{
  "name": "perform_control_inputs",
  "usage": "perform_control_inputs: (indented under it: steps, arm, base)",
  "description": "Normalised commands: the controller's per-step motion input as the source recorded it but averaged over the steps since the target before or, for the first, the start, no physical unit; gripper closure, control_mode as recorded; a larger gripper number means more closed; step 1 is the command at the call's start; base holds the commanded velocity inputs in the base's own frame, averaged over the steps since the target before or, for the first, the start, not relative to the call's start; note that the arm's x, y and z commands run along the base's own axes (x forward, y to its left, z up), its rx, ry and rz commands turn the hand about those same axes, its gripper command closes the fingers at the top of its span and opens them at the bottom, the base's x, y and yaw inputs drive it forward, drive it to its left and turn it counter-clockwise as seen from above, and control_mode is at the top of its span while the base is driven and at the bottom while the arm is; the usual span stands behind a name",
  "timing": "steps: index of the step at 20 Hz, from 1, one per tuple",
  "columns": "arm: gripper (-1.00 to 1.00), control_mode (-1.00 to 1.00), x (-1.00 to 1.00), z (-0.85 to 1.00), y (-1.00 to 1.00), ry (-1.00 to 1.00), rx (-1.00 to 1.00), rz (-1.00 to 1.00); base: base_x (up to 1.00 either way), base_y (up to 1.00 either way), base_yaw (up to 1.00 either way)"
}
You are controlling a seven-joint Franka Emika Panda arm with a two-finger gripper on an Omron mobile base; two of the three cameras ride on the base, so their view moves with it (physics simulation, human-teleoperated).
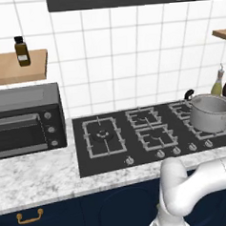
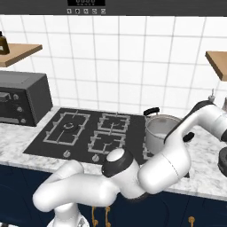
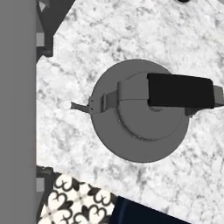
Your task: Pick the kettle from the counter and place it on a stove burner. Then turn the burner on.
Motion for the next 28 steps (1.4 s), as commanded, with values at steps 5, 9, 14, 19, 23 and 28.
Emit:
perform_control_inputs:
  steps: [5,9,14,19,23,28]
  arm:
    - [-1.00,-1.00,0.22,-0.22,-0.21,0.00,-0.12,0.00]
    - [-1.00,-1.00,0.19,-0.15,-0.01,0.00,-0.10,0.00]
    - [-1.00,-1.00,0.17,-0.23,-0.09,0.00,-0.14,0.00]
    - [-1.00,-1.00,0.21,-0.32,-0.11,0.00,-0.15,-0.01]
    - [-1.00,-1.00,0.22,-0.33,-0.10,0.00,-0.11,-0.01]
    - [1.00,-1.00,0.08,-0.22,-0.13,0.00,-0.10,-0.01]
  base:
    - [0.00,0.00,0.00]
    - [0.00,0.00,0.00]
    - [0.00,0.00,0.00]
    - [0.00,0.00,0.00]
    - [0.00,0.00,0.00]
    - [0.00,0.00,0.00]
